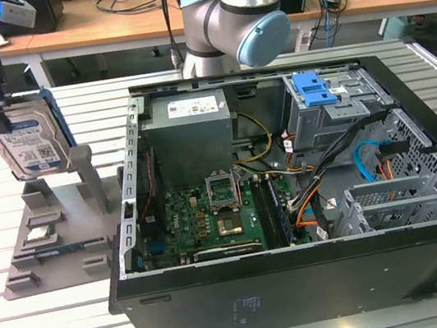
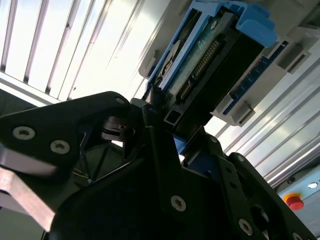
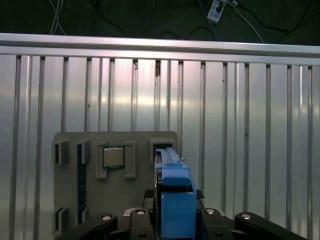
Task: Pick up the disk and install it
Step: 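Pick up the disk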
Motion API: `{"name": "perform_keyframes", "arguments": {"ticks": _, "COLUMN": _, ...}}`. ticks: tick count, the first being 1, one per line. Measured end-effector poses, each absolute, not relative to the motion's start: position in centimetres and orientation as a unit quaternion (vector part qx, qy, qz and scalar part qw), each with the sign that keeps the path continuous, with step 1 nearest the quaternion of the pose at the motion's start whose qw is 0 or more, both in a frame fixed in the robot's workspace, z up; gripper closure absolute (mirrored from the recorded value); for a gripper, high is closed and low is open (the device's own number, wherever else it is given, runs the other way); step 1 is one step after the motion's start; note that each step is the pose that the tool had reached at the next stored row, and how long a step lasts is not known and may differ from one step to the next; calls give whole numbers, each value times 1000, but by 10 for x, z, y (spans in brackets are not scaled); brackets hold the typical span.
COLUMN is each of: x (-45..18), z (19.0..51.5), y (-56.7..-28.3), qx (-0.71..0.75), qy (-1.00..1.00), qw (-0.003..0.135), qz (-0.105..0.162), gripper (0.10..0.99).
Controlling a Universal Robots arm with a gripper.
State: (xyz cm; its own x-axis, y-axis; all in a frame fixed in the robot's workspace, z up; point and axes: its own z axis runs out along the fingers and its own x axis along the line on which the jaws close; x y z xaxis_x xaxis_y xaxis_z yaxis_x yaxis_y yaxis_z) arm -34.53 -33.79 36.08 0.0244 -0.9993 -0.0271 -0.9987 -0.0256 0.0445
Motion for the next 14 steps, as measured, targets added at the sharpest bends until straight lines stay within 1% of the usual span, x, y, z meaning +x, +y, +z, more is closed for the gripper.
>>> {"name": "perform_keyframes", "arguments": {"ticks": 14, "x": -345, "z": 395, "y": -338, "qx": 716, "qy": -698, "qw": 7, "qz": -26, "gripper": 722}}
